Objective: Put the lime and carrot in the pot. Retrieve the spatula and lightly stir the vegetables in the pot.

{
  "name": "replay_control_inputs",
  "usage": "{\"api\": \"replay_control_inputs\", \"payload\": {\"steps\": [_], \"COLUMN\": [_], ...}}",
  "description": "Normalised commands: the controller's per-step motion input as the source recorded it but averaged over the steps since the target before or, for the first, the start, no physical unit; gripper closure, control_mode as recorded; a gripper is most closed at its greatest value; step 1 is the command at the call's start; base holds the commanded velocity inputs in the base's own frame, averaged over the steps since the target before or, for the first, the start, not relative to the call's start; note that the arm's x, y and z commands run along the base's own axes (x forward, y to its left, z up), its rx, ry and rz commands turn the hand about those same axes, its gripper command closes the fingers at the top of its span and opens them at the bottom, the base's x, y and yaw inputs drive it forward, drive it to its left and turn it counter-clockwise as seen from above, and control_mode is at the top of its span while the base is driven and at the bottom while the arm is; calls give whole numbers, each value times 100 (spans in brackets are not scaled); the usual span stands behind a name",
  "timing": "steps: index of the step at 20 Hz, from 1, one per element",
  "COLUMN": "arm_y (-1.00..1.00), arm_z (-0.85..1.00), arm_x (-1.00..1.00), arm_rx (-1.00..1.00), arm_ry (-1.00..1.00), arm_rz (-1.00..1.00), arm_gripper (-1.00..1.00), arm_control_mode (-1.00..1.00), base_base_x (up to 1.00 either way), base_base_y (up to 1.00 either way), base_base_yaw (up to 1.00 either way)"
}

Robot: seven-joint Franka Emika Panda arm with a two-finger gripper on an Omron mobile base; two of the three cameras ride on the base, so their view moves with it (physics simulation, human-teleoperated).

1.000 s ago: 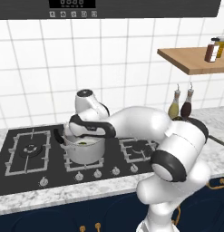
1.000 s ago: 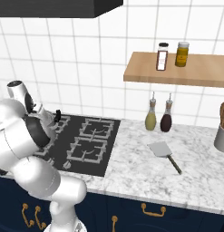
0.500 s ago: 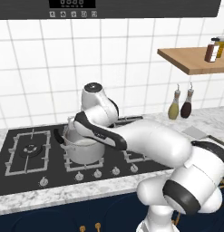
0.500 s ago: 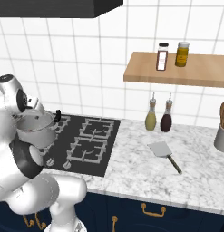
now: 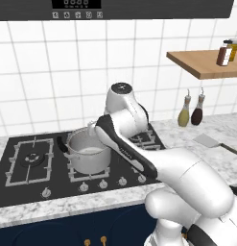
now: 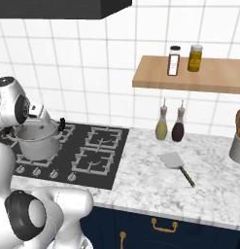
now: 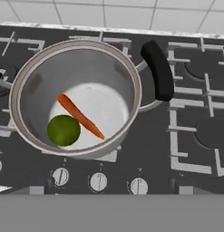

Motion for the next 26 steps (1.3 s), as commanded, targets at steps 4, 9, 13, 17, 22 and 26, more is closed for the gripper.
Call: {"api": "replay_control_inputs", "payload": {"steps": [4,9,13,17,22,26], "arm_y": [-56,-65,-96,-100,-100,-100], "arm_z": [3,0,0,0,0,0], "arm_x": [-23,-9,-8,-8,-9,-5], "arm_rx": [0,0,0,0,0,-1], "arm_ry": [0,0,0,4,0,2], "arm_rz": [0,0,0,0,0,0], "arm_gripper": [-100,-100,-100,-100,-100,-100], "arm_control_mode": [-100,-100,-100,-100,-100,-100], "base_base_x": [0,0,0,0,0,0], "base_base_y": [0,0,0,0,0,0], "base_base_yaw": [0,0,0,0,0,0]}}
